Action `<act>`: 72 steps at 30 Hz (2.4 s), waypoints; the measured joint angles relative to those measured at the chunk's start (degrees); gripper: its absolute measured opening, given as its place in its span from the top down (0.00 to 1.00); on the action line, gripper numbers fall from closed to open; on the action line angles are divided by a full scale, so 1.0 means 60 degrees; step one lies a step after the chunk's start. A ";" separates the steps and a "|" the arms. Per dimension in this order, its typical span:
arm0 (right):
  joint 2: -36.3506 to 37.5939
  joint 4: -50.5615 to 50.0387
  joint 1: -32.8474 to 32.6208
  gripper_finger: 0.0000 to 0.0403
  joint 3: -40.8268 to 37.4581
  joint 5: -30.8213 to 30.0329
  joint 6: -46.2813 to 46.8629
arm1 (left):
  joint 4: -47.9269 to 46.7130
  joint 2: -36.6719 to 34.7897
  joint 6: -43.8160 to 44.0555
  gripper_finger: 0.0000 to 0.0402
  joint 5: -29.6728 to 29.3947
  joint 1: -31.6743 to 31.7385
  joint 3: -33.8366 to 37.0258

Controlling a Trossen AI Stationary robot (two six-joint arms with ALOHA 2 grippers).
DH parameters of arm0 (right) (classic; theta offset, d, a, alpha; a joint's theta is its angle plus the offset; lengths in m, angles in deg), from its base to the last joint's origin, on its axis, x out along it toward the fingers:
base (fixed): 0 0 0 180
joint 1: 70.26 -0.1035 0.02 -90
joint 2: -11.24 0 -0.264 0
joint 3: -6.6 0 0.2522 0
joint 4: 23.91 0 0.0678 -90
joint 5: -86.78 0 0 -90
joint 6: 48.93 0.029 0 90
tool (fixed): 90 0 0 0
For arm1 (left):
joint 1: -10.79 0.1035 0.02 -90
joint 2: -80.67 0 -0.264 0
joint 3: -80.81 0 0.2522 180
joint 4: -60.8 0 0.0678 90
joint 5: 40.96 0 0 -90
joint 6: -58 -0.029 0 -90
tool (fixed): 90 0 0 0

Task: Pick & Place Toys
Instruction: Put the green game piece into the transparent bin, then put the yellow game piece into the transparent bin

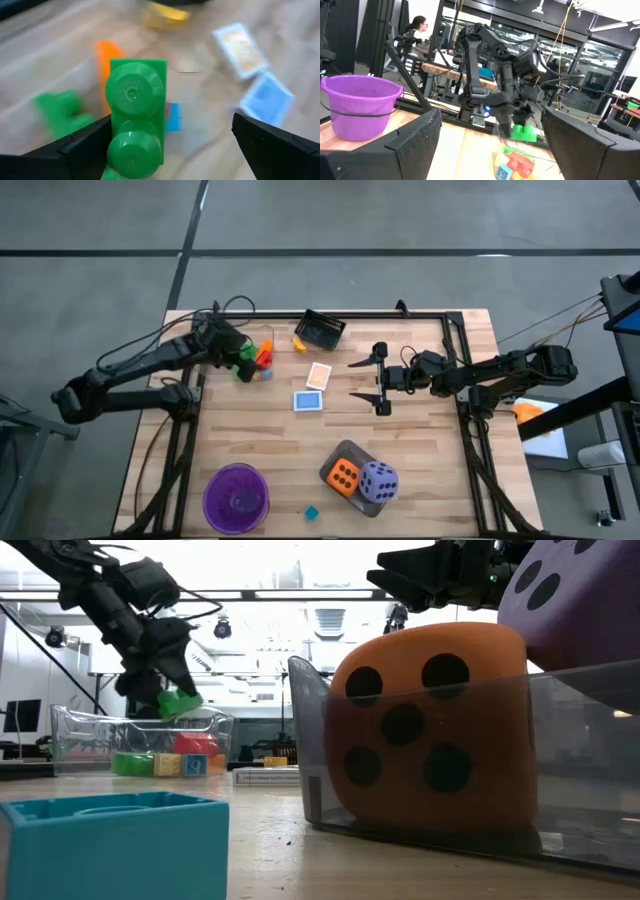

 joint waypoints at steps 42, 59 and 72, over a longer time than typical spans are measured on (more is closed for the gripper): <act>0.0000 -0.0025 0.0003 0.16 0.0000 0.0000 0.0000 | 0.0099 0.1053 0.0101 0.01 -0.0347 -0.0947 -0.1783; 0.0000 -0.0485 0.0004 0.16 0.0000 -0.0623 -0.0036 | 0.1151 0.2849 -0.1132 0.01 -0.0305 -0.2137 -0.2982; -0.0360 -0.0520 0.0004 0.16 0.0459 -0.1009 0.0440 | 0.3845 0.0356 -0.2641 0.26 -0.0010 -0.2805 -0.1135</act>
